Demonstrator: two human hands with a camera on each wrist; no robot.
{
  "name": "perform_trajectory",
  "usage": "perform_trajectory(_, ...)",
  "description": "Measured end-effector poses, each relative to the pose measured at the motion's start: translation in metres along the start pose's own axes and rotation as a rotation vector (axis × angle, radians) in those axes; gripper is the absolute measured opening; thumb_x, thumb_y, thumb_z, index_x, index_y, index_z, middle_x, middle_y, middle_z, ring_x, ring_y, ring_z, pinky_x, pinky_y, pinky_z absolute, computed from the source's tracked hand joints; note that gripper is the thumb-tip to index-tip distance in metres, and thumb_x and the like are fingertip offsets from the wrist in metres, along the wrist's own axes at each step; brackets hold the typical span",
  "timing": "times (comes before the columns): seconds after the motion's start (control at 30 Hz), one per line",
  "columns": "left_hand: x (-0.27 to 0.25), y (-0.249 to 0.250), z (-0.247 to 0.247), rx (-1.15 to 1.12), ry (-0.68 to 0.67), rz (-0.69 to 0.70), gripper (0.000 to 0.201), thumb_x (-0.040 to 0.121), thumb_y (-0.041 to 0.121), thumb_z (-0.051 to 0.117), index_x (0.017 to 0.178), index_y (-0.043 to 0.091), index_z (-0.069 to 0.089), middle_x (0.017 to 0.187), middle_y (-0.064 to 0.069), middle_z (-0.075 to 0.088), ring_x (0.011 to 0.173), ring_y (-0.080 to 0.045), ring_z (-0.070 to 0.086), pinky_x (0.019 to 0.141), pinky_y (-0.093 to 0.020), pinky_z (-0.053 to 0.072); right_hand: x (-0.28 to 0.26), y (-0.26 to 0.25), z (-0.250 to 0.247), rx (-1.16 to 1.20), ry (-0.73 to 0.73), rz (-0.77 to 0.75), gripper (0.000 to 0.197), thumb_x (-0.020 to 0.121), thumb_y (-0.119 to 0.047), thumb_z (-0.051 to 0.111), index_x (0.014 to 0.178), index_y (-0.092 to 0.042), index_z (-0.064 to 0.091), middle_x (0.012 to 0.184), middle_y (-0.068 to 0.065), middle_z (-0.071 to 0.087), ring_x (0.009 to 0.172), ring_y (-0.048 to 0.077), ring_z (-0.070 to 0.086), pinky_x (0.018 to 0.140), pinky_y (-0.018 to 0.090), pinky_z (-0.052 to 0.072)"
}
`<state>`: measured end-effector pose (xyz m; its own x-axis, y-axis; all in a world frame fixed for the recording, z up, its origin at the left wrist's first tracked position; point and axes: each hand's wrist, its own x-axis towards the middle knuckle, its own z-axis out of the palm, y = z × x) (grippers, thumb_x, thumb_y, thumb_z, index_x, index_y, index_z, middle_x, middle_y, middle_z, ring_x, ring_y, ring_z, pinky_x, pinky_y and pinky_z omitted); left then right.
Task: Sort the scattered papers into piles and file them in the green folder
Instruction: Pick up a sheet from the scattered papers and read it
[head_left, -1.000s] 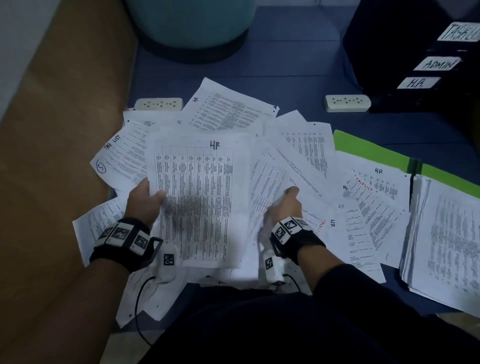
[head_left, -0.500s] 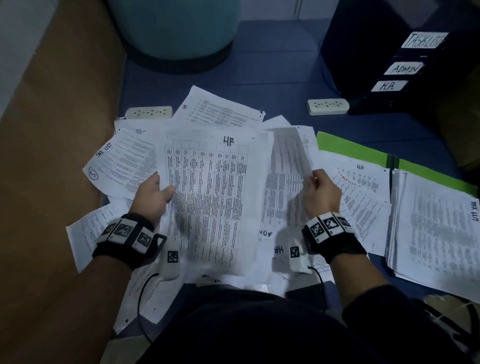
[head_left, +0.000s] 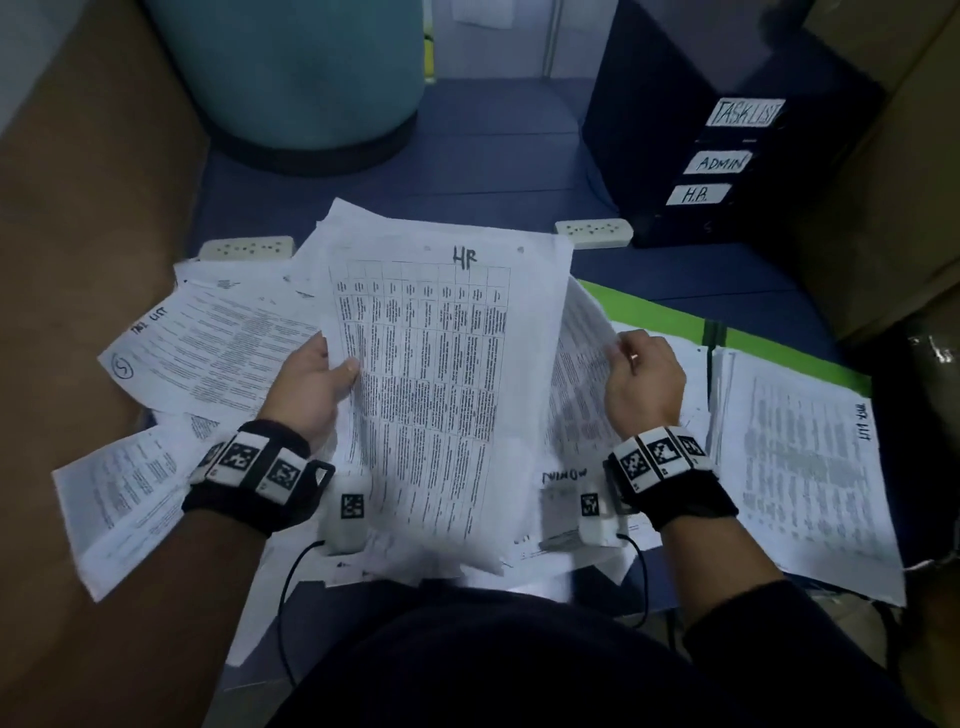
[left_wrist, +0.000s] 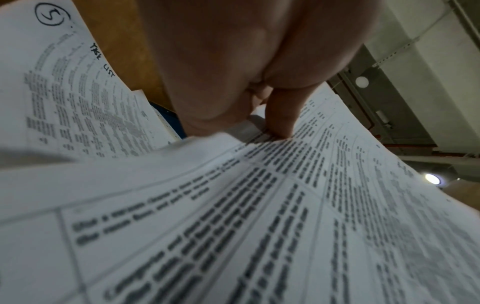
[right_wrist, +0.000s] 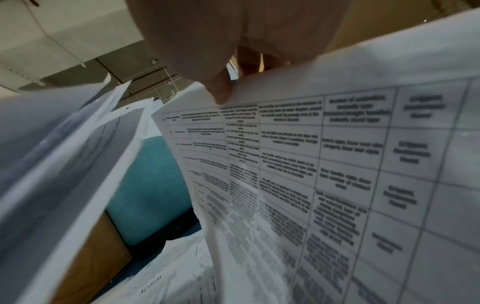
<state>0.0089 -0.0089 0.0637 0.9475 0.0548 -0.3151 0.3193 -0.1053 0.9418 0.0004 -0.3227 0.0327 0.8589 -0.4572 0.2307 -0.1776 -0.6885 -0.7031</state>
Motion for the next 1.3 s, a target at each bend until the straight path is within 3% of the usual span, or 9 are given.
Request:
perform_trajectory(0.27, -0.009, 0.008, 0.055, -0.064, 0.049, 0.010, 0.027, 0.096, 0.001, 0.045, 0.107, 0.022, 0.058, 0.114, 0.003, 0.066, 0.111, -0.016, 0.060, 0.104, -0.037, 0.041, 0.018, 0.006, -0.038, 0.253, -0.205, 0.051, 0.018, 0.095, -0.012, 0.049, 0.078, -0.019, 0.047, 0.065, -0.006, 0.046, 0.065, 0.017, 0.043, 0.054, 0.024, 0.031)
perform_trajectory(0.4, -0.012, 0.008, 0.083, -0.071, 0.135, -0.016, 0.025, 0.096, 0.003, 0.046, 0.109, 0.022, 0.055, 0.113, 0.004, 0.064, 0.108, -0.016, 0.060, 0.100, -0.035, 0.043, 0.024, 0.004, -0.043, 0.649, -0.343, 0.164, 0.017, 0.091, -0.012, 0.050, 0.079, -0.022, 0.057, 0.075, 0.006, 0.064, 0.069, 0.019, 0.055, 0.067, 0.031, 0.044)
perform_trajectory(0.5, -0.012, 0.008, 0.096, -0.064, 0.175, -0.023, 0.023, 0.093, 0.004, 0.050, 0.110, 0.020, 0.052, 0.116, -0.007, 0.065, 0.106, -0.023, 0.062, 0.101, -0.044, 0.045, 0.025, -0.001, -0.047, 0.838, -0.418, 0.234, 0.025, 0.097, 0.000, 0.041, 0.080, -0.014, 0.053, 0.070, -0.001, 0.067, 0.063, 0.013, 0.058, 0.066, 0.028, 0.047)
perform_trajectory(0.6, -0.013, 0.010, 0.109, -0.061, 0.266, -0.011, 0.028, 0.091, 0.002, 0.054, 0.116, 0.013, 0.049, 0.110, -0.014, 0.067, 0.097, -0.026, 0.066, 0.093, -0.046, 0.050, 0.025, -0.003, -0.053, 0.917, -0.476, 0.289, 0.023, 0.103, -0.019, 0.039, 0.087, -0.010, 0.053, 0.073, -0.011, 0.060, 0.067, 0.003, 0.053, 0.069, 0.020, 0.042)
perform_trajectory(0.83, -0.030, 0.046, 0.129, 0.001, 0.383, 0.231, 0.021, 0.094, 0.004, 0.050, 0.107, 0.020, 0.056, 0.110, 0.003, 0.066, 0.097, -0.008, 0.064, 0.086, -0.025, 0.053, 0.048, -0.017, -0.063, 0.543, -0.450, -0.001, 0.023, 0.089, -0.007, 0.056, 0.103, -0.024, 0.056, 0.104, -0.003, 0.068, 0.099, 0.018, 0.064, 0.094, 0.045, 0.050)
perform_trajectory(0.97, -0.035, 0.052, 0.125, -0.038, 0.425, 0.375, 0.024, 0.092, 0.011, 0.051, 0.114, 0.019, 0.052, 0.108, -0.002, 0.062, 0.105, -0.019, 0.060, 0.095, -0.044, 0.048, 0.049, -0.034, -0.069, 0.690, -0.347, -0.079, 0.029, 0.088, -0.005, 0.053, 0.102, -0.031, 0.056, 0.103, -0.002, 0.067, 0.098, 0.017, 0.063, 0.088, 0.034, 0.051)
perform_trajectory(1.03, -0.034, 0.037, 0.122, -0.038, 0.420, 0.319, 0.036, 0.091, 0.013, 0.053, 0.122, 0.000, 0.039, 0.115, -0.016, 0.056, 0.112, -0.030, 0.054, 0.100, -0.054, 0.043, 0.041, -0.028, -0.062, 0.703, -0.374, -0.077, 0.031, 0.086, -0.006, 0.055, 0.103, -0.031, 0.052, 0.104, 0.001, 0.065, 0.097, 0.017, 0.062, 0.085, 0.033, 0.051)
perform_trajectory(1.17, -0.037, -0.009, 0.126, 0.096, 0.336, 0.148, 0.041, 0.094, 0.009, 0.049, 0.125, -0.004, 0.026, 0.128, -0.025, 0.045, 0.120, -0.035, 0.048, 0.101, -0.052, 0.042, 0.010, 0.006, -0.032, 0.533, -0.541, 0.075, 0.037, 0.086, -0.001, 0.055, 0.115, -0.023, 0.046, 0.103, -0.008, 0.063, 0.099, 0.014, 0.062, 0.081, 0.028, 0.051)
perform_trajectory(1.3, -0.037, -0.027, 0.130, 0.135, 0.321, 0.109, 0.022, 0.098, 0.006, 0.041, 0.119, 0.005, 0.034, 0.102, -0.008, 0.052, 0.097, -0.021, 0.055, 0.086, -0.034, 0.044, -0.004, 0.020, -0.015, 0.404, -0.564, 0.138, 0.036, 0.091, -0.004, 0.048, 0.123, -0.022, 0.049, 0.112, -0.004, 0.061, 0.106, 0.018, 0.058, 0.090, 0.031, 0.046)
